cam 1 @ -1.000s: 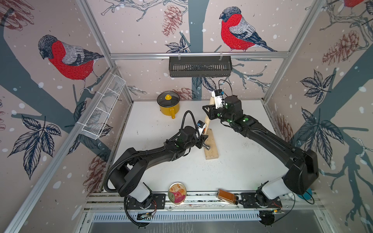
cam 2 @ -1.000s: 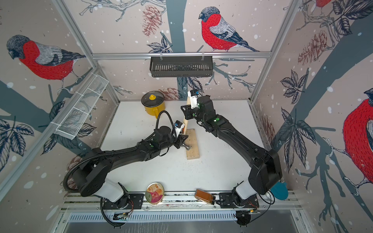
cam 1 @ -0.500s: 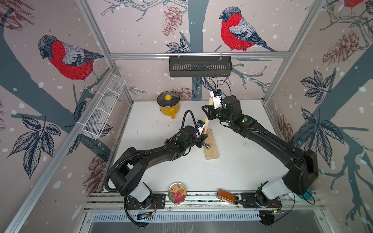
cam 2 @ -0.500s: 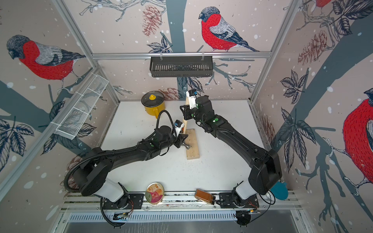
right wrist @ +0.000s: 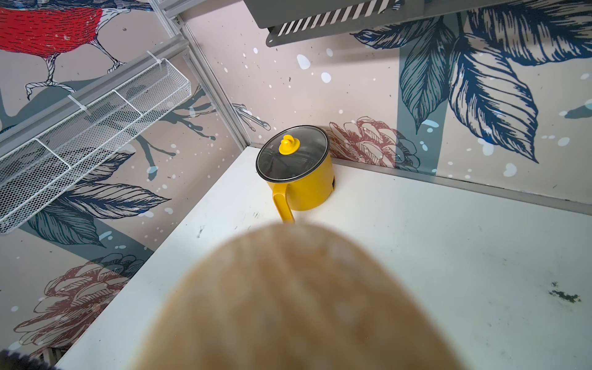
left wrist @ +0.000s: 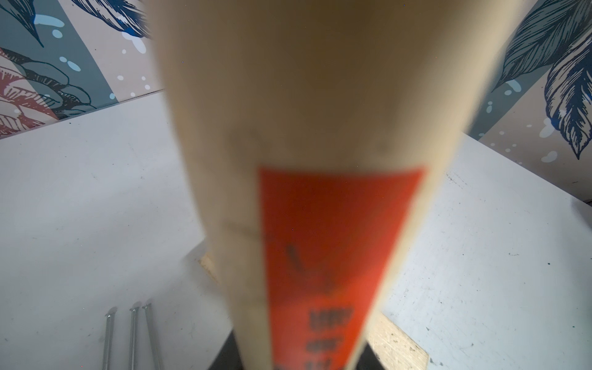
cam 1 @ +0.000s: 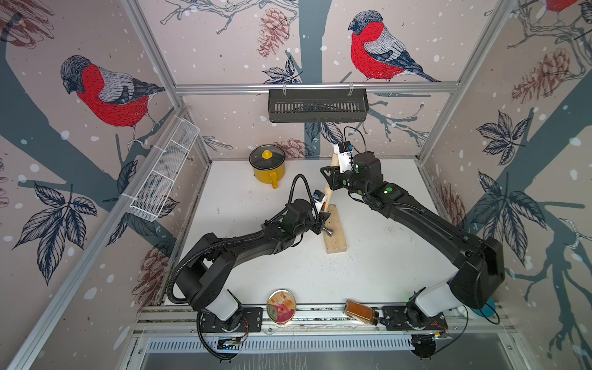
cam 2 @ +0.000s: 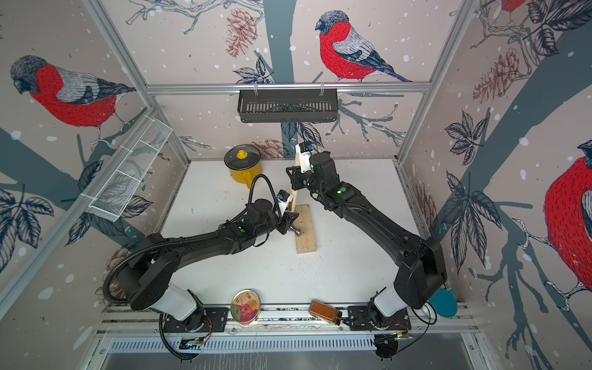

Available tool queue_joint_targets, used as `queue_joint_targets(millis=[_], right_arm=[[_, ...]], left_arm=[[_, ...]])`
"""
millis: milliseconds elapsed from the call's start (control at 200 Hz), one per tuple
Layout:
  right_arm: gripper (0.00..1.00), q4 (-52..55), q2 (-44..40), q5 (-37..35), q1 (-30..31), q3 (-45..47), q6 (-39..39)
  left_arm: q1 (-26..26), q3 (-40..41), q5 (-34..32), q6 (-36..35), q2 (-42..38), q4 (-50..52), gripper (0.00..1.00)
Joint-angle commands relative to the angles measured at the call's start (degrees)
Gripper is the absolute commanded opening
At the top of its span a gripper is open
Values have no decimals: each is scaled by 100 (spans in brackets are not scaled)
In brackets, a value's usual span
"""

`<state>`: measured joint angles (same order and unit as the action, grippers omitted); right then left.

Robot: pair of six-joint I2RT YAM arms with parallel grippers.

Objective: Use a claw hammer to pull out a nail
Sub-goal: Place the hammer at the center of the board.

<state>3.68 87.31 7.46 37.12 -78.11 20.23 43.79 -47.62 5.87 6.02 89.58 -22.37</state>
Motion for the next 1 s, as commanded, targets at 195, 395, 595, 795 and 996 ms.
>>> queue_joint_targets(millis=[195, 395, 595, 795, 996], right_arm=[[45, -298, -83, 343, 14, 32, 135], [54, -272, -159, 329, -36, 23, 111], [61, -319, -292, 295, -332, 139, 154], [65, -395, -630, 380, -808, 374, 239], [67, -743, -1024, 372, -1206, 1033, 409]], left_arm=[[-2, -15, -46, -24, -20, 41, 0], [-2, -17, -100, -21, -29, 58, 0], [-89, -54, -213, 65, 24, 151, 0], [-160, -108, -451, 179, 63, 313, 0], [-222, -277, -827, 303, 171, 630, 0]])
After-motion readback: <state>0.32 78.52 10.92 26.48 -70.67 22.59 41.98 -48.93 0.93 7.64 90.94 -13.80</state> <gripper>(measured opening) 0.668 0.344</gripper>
